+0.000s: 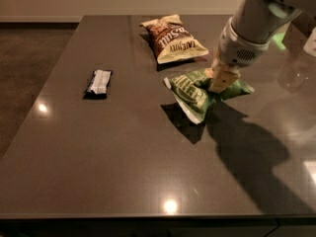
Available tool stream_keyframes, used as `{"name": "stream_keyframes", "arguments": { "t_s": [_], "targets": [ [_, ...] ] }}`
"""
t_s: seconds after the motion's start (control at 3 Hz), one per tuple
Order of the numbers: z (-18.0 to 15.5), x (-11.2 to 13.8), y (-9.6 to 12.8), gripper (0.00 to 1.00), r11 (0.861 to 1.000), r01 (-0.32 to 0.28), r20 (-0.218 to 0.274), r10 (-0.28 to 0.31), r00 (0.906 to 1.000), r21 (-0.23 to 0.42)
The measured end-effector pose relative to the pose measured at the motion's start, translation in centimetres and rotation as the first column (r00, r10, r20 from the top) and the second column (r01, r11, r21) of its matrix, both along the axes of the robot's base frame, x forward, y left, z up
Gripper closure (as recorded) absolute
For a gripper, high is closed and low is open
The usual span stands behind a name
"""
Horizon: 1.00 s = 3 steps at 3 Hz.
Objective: Move green jalapeno chip bag near brown chip bag
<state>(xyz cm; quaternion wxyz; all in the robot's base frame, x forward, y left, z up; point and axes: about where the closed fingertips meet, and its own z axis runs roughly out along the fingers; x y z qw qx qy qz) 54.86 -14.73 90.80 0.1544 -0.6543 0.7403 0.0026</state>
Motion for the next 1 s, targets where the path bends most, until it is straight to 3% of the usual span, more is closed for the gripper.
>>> {"name": "stream_keyframes", "arguments": {
  "t_s": [0.33, 0.67, 1.0],
  "targets": [
    [0.9, 4.3, -1.3, 1.00, 0.998, 0.061, 0.050, -0.062, 0.9968, 0.007],
    [0.9, 8.1, -2.9, 1.00, 0.988, 0.151, 0.089, -0.152, 0.9843, 0.018],
    [0.7, 11.2, -3.2, 1.00, 0.976, 0.213, 0.117, -0.216, 0.9695, 0.034]
  ]
}}
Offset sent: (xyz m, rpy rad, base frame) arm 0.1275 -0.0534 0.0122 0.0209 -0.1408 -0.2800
